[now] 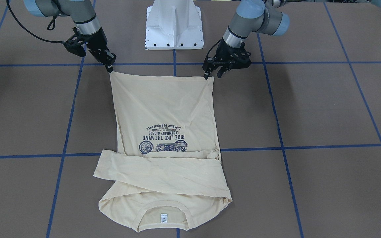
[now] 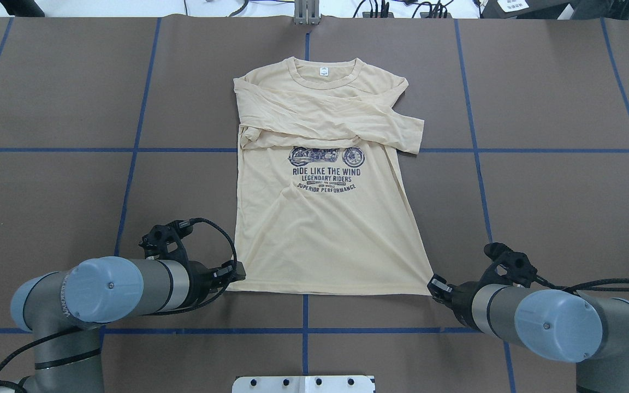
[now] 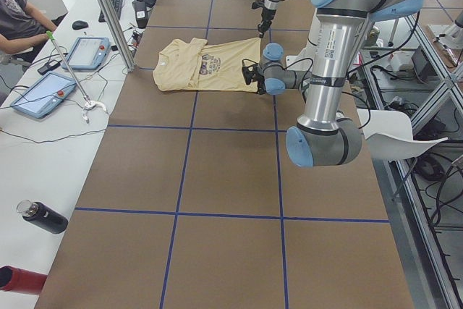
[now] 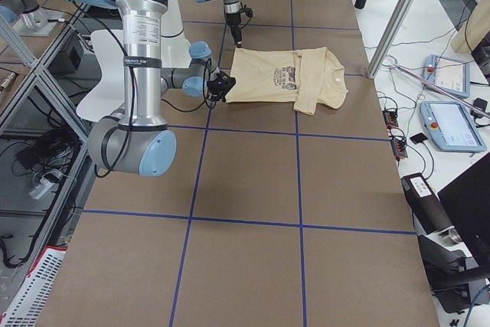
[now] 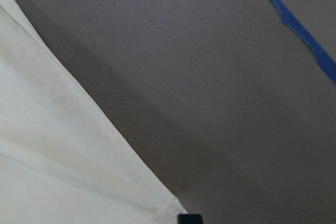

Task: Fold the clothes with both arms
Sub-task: 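Grasp the two hem corners nearest the robot with both grippers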

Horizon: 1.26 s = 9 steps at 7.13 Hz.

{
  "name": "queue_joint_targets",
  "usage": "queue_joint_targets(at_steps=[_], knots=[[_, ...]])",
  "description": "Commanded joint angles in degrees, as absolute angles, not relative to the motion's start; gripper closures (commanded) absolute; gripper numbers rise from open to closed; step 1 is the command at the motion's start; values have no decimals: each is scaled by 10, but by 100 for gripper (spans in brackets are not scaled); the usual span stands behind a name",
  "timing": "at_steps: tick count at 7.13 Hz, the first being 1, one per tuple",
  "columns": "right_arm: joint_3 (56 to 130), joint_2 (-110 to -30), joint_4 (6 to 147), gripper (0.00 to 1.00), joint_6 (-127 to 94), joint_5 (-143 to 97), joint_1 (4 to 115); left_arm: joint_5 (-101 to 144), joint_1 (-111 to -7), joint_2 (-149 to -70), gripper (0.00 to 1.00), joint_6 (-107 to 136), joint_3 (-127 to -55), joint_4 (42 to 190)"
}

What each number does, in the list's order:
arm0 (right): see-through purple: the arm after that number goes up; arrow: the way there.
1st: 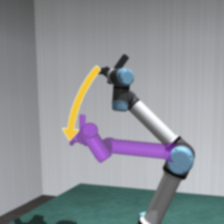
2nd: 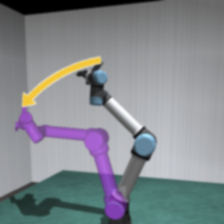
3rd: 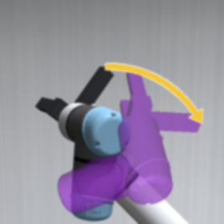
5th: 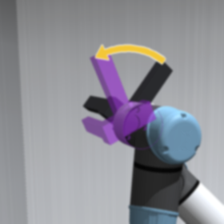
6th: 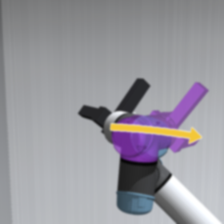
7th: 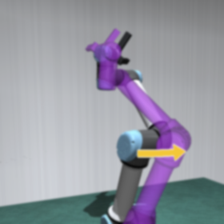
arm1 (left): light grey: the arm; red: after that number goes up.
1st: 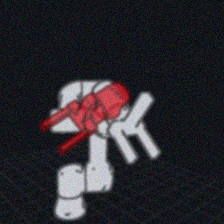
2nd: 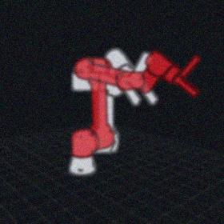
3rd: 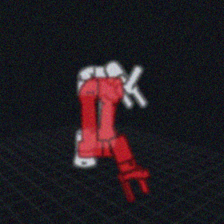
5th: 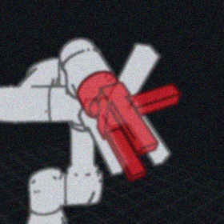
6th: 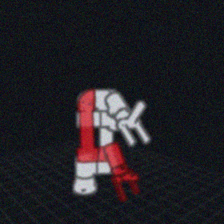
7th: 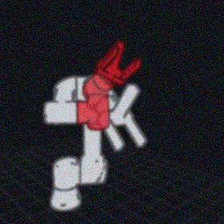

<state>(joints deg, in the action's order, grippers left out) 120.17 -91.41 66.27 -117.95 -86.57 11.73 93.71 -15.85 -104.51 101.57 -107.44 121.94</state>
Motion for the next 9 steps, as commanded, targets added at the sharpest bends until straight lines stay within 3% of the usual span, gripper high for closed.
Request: queue_joint_targets(at_steps=[1, 2, 3, 4, 5, 6, 9], knots=[[1202, -915, 663, 100, -1179, -866, 118, 936, -146, -1045, 32, 1016, -1068, 1219], [1202, -915, 663, 100, -1179, -866, 118, 936, -146, -1046, 34, 1016, -1068, 1219], [1202, -915, 663, 100, -1179, -866, 118, 936, -146, -1048, 45, 1017, -1069, 1219], [1202, -915, 663, 100, -1179, -866, 119, 936, -146, -1047, 74, 1017, -1069, 1219], [1202, -916, 663, 100, -1179, -866, 119, 936, -147, -1046, 92, 1017, -1069, 1219], [1202, -916, 663, 100, -1179, -866, 119, 936, -147, -1045, 100, 1018, -1069, 1219], [1202, -916, 662, 100, -1179, -865, 119, 936, -156, -1035, 100, 1018, -1105, 1218]])
